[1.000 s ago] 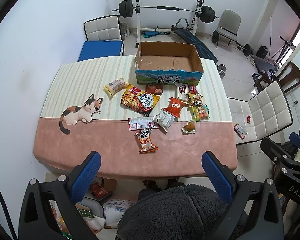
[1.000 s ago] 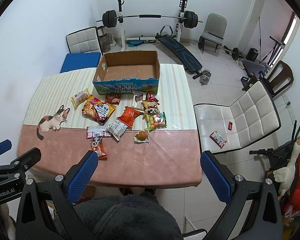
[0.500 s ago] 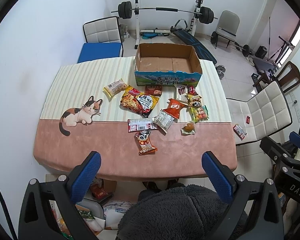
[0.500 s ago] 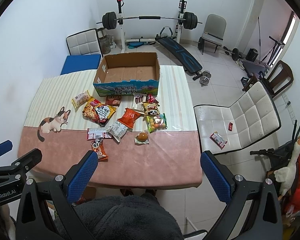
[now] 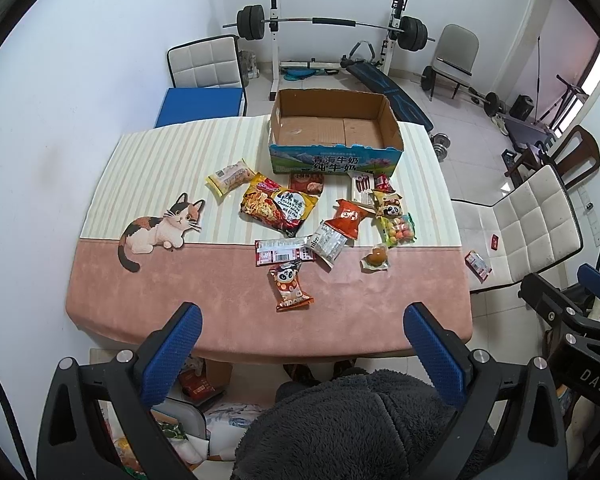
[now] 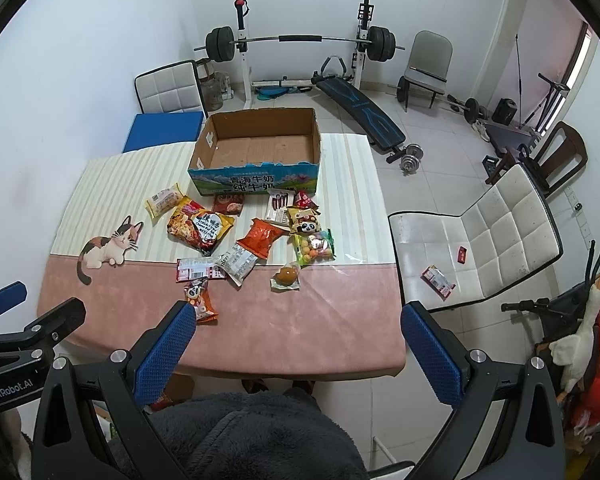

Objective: Organize snacks

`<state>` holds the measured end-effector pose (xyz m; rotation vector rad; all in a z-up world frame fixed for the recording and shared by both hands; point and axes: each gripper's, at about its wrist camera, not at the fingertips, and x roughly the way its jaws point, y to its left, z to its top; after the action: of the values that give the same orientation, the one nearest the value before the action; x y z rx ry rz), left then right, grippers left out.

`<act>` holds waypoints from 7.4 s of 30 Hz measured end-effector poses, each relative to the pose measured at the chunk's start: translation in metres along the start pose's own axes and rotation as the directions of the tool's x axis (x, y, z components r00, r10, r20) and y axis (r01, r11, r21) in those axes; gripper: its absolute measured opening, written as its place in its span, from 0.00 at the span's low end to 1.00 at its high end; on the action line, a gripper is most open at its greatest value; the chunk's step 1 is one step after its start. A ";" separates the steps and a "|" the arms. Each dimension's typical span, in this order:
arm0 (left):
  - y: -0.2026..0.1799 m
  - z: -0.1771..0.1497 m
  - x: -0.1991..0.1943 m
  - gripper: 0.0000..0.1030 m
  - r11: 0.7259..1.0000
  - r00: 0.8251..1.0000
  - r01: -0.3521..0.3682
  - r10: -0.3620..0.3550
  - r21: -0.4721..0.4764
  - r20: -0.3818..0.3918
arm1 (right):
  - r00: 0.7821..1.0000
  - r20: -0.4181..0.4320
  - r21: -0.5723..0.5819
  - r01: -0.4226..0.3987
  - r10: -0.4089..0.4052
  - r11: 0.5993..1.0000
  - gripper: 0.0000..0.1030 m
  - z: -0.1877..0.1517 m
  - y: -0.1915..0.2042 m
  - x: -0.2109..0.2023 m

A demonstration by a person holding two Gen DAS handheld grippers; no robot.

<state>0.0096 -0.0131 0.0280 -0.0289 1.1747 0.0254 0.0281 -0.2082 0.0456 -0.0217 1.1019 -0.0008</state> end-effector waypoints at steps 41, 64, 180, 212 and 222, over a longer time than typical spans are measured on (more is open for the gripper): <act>0.046 0.020 0.076 1.00 0.988 0.995 -0.103 0.100 -0.113 -0.030 | 0.989 -0.087 0.097 -0.110 0.118 0.989 1.00 0.008 -0.006 0.084; 0.071 -0.016 0.419 0.94 0.961 0.839 -0.008 -0.145 -0.278 -0.525 | 0.839 -0.475 0.300 -0.131 0.266 0.945 1.00 -0.005 0.042 0.402; -0.015 0.409 0.489 0.82 0.991 0.925 0.137 -0.132 -0.011 -0.357 | 0.882 -0.420 0.011 -0.232 0.215 0.973 0.94 0.356 0.074 0.562; 0.070 0.175 0.494 0.82 0.923 0.908 -0.224 0.081 -0.313 -0.412 | 0.855 -0.445 0.260 -0.162 0.267 0.952 0.94 0.111 0.065 0.486; 0.086 0.125 0.481 0.82 0.952 0.873 -0.235 0.118 -0.196 -0.474 | 0.819 -0.523 0.197 -0.151 0.234 0.969 0.94 0.079 0.092 0.513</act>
<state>0.3070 0.0799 -0.3680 -0.1552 1.6410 0.3480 0.3298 -0.1210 -0.3781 0.2394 1.6723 0.1006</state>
